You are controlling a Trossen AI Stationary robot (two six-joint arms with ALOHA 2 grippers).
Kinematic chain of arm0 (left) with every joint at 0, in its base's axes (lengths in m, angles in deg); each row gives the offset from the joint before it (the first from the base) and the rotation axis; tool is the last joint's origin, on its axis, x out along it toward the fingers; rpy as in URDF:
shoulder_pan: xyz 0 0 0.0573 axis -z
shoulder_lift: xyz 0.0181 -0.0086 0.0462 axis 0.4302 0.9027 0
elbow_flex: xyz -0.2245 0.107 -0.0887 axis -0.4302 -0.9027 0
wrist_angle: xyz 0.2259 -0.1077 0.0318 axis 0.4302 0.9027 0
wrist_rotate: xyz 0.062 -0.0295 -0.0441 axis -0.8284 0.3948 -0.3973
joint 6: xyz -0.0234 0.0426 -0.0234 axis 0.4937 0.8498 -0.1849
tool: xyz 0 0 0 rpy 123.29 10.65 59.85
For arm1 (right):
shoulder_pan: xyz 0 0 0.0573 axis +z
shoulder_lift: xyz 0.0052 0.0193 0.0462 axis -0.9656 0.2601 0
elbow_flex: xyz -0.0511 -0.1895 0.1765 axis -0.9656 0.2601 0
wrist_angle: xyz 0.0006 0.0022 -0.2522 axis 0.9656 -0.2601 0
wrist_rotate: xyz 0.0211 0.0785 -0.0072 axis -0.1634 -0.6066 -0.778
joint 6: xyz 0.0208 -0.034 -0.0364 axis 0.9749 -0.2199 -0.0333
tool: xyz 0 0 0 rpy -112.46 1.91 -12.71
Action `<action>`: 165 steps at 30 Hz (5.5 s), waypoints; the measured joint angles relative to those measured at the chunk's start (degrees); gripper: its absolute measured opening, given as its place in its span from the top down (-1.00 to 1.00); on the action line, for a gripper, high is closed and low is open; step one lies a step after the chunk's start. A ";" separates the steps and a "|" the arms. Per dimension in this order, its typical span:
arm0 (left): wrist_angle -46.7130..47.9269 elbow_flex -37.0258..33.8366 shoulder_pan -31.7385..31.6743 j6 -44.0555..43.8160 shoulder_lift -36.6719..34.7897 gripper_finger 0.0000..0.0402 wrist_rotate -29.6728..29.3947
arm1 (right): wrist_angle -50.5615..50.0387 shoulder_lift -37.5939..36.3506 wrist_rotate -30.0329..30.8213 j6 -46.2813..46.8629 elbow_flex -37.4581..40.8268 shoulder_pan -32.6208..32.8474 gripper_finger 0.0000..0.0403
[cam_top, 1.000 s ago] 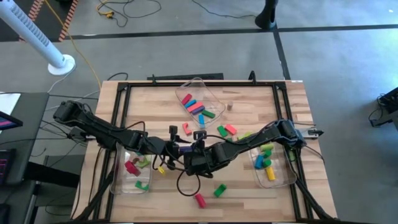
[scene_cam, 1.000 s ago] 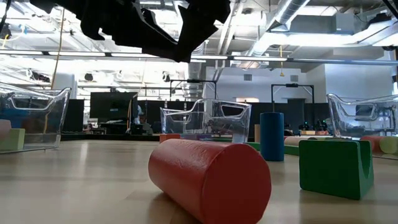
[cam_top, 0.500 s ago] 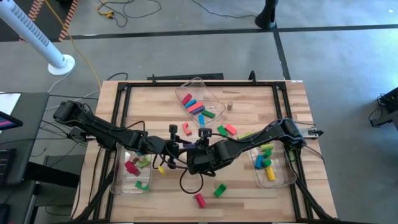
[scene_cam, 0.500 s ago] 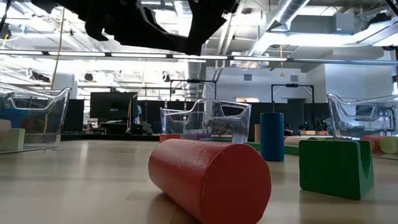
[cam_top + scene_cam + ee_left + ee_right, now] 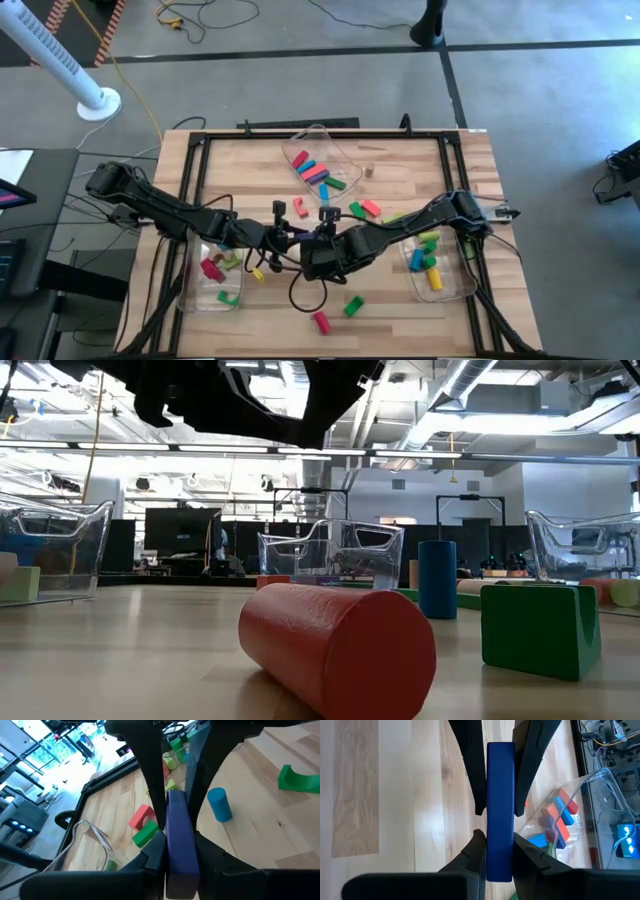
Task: Sort blocks by size
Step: Put the blue rectangular block into the top transparent bin, then adjust the top transparent bin
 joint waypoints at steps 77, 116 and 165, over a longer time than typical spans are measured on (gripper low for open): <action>13.88 18.93 -44.06 -7.73 23.34 0.38 30.60 | -31.58 -0.02 9.60 47.48 3.39 22.12 0.00; 42.60 18.93 -7.32 -11.72 7.88 0.11 33.92 | -31.60 0.00 9.16 47.09 3.37 22.25 0.00; 15.46 8.47 -14.84 4.71 16.19 0.11 29.40 | -30.86 0.02 9.27 46.39 3.34 22.35 0.00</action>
